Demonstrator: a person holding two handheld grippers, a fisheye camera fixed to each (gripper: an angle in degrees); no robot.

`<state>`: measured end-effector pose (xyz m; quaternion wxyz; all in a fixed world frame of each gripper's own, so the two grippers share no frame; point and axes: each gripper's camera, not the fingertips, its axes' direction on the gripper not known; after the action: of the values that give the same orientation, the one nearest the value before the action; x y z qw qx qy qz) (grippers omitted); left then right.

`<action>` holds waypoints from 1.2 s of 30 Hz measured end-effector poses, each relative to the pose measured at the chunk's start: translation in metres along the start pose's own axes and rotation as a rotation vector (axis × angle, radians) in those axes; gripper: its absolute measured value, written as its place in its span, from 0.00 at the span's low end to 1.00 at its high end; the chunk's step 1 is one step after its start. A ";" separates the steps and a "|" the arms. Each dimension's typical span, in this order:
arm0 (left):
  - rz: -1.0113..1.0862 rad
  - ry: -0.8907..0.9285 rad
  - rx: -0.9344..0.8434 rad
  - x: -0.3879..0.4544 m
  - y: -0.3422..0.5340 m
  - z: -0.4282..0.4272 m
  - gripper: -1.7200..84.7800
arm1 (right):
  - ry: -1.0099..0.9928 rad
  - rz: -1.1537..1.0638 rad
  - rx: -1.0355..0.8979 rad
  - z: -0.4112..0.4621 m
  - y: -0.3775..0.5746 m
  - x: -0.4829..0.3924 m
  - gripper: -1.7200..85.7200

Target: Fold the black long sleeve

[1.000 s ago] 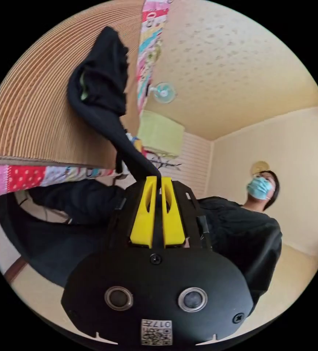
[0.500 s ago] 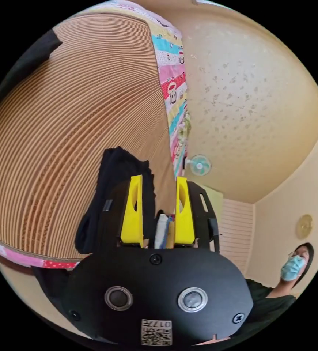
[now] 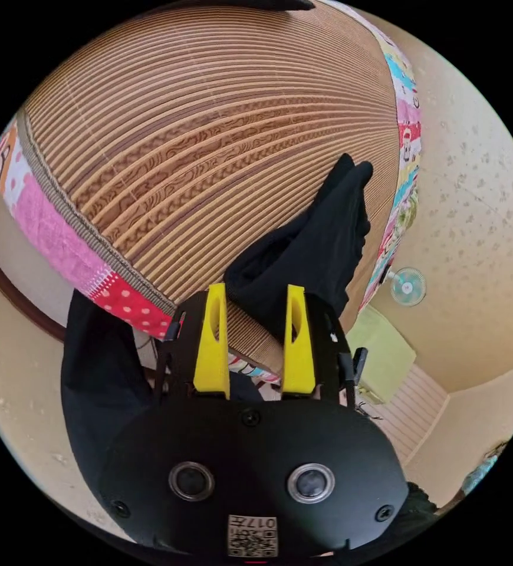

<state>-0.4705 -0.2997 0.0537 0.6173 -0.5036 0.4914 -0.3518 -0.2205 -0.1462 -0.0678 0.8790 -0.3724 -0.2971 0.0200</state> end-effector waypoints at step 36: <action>0.572 -0.195 -0.674 0.048 0.194 0.289 0.11 | -1.208 0.313 0.128 0.047 0.170 0.209 0.32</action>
<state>-0.1919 -0.2172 -0.1433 0.5349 -0.5512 0.6374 0.0616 -0.0422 0.0600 -0.0497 0.5633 -0.2810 -0.6816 0.3730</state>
